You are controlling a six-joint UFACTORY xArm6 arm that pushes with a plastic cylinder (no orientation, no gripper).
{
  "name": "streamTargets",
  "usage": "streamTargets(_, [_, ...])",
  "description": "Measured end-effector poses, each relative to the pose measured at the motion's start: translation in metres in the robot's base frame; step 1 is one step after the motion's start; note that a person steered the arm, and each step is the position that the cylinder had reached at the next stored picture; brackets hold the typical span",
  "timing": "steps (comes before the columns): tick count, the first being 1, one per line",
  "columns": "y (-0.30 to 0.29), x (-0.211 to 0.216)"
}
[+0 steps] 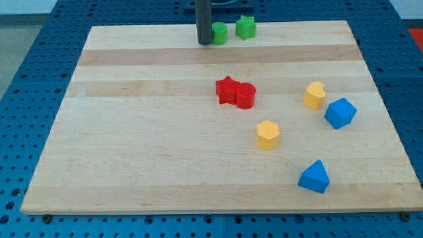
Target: Keep arm parallel left to red blocks
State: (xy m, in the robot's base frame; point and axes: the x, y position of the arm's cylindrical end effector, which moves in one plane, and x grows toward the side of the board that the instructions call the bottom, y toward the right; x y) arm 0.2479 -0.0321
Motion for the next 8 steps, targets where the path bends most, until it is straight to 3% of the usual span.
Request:
streamTargets(4, [0.006,0.002])
streamTargets(8, [-0.052,0.089])
